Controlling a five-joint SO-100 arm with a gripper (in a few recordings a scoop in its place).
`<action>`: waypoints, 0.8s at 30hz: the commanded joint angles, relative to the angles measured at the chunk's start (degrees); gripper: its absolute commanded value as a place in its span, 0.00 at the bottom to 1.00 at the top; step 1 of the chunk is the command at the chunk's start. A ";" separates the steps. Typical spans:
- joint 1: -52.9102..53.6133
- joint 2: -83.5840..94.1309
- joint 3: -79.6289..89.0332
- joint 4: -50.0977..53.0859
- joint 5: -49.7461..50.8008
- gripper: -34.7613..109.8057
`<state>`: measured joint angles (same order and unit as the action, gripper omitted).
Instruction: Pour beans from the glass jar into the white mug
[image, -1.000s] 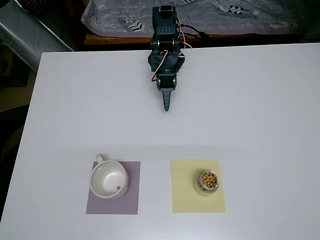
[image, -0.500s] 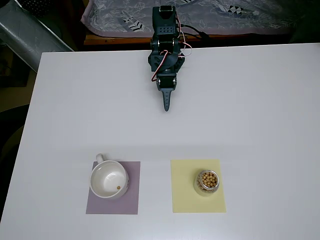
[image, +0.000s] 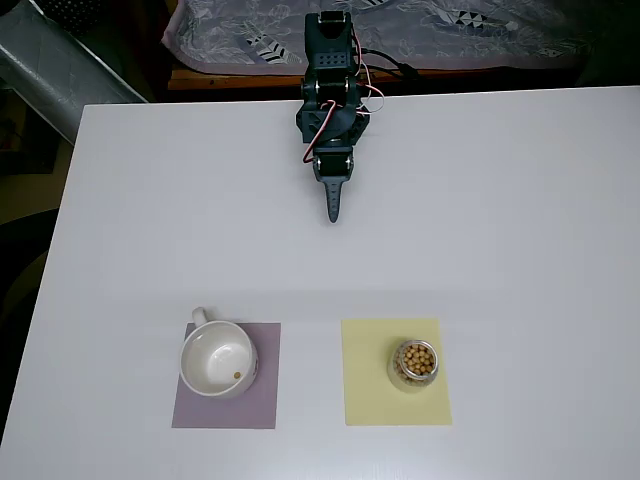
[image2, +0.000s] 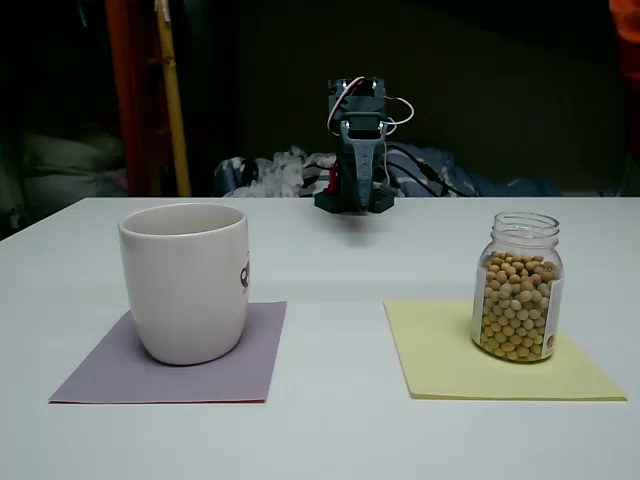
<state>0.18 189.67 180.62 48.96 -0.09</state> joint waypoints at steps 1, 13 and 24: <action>0.18 2.20 0.44 0.70 0.26 0.24; 0.44 2.20 0.44 0.70 0.62 0.24; 1.32 2.20 0.44 0.70 1.67 0.24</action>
<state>0.62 189.67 180.62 48.96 0.79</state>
